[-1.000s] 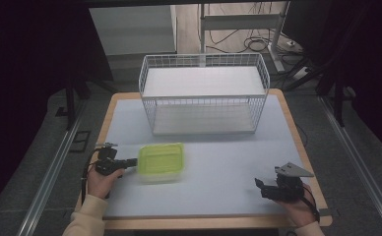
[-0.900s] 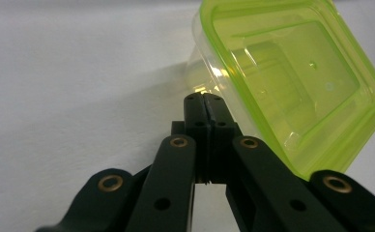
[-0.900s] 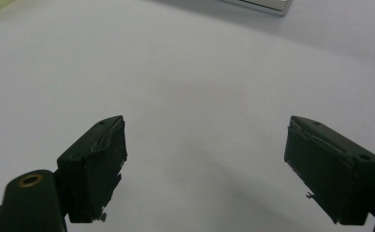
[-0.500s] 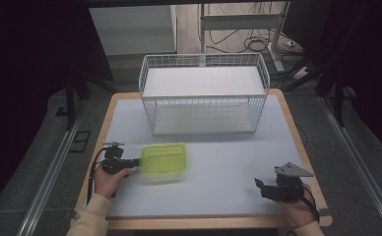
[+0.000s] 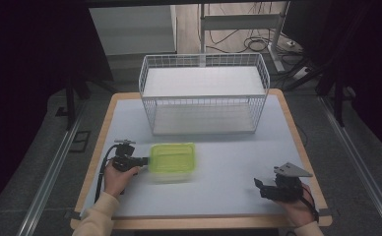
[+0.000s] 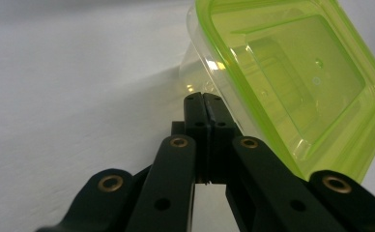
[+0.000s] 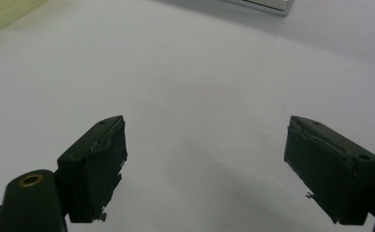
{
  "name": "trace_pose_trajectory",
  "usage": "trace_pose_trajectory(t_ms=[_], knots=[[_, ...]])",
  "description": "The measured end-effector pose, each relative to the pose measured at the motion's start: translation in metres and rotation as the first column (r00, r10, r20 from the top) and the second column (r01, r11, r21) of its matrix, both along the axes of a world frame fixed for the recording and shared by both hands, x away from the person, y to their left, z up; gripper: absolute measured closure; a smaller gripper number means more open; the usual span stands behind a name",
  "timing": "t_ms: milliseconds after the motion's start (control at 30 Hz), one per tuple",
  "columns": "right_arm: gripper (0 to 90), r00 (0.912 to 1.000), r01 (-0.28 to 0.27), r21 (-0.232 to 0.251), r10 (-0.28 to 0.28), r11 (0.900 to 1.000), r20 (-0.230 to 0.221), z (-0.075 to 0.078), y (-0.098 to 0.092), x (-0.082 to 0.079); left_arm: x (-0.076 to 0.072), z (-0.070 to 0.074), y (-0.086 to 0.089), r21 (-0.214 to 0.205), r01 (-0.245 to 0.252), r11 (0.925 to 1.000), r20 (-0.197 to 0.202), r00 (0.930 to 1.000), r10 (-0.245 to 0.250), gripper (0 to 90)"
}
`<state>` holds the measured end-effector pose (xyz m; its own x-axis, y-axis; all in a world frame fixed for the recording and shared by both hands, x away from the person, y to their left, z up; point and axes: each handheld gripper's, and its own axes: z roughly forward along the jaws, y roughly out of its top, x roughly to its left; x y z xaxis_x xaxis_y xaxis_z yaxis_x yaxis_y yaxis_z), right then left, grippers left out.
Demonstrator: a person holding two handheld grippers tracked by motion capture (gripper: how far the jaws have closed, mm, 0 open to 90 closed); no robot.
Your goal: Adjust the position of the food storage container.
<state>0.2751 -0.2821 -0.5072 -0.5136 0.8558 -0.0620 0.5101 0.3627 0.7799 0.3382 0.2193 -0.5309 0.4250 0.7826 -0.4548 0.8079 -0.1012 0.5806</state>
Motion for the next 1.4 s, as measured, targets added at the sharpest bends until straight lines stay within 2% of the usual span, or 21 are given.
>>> trace_pose_trajectory(t_ms=[300,500,567,667,833,1400], knots=[[15.5,1.0,-0.001,-0.002,0.001,1.0,-0.002,0.0,0.001,0.0,0.004,0.001,-0.018,0.015,0.027,0.9995,-0.004,0.9996,-0.027,89.7],[15.5,1.0,-0.001,-0.002,0.001,1.0,-0.002,0.0,0.001,0.0,0.011,0.004,-0.042,0.014,0.05,0.9987,0.009,0.9987,-0.05,89.7],[15.5,1.0,0.0,-0.002,0.0,1.0,-0.002,0.0,0.001,0.0,0.013,0.004,-0.045,0.006,0.056,0.9984,0.006,0.9984,-0.056,89.7],[15.5,1.0,0.0,0.0,0.0,1.0,-0.002,0.0,0.0,0.0,0.015,0.003,-0.061,0.014,0.081,0.9966,0.001,0.9967,-0.081,89.7],[15.5,1.0,0.001,0.001,-0.001,1.0,-0.001,0.0,0.0,0.0,0.017,0.002,-0.076,0.018,0.101,0.9947,-0.005,0.9949,-0.101,89.7],[15.5,1.0,0.006,-0.001,-0.006,1.0,0.003,0.0,-0.001,0.0,0.013,0.003,-0.084,0.025,0.131,0.9911,-0.006,0.9914,-0.131,89.7]])
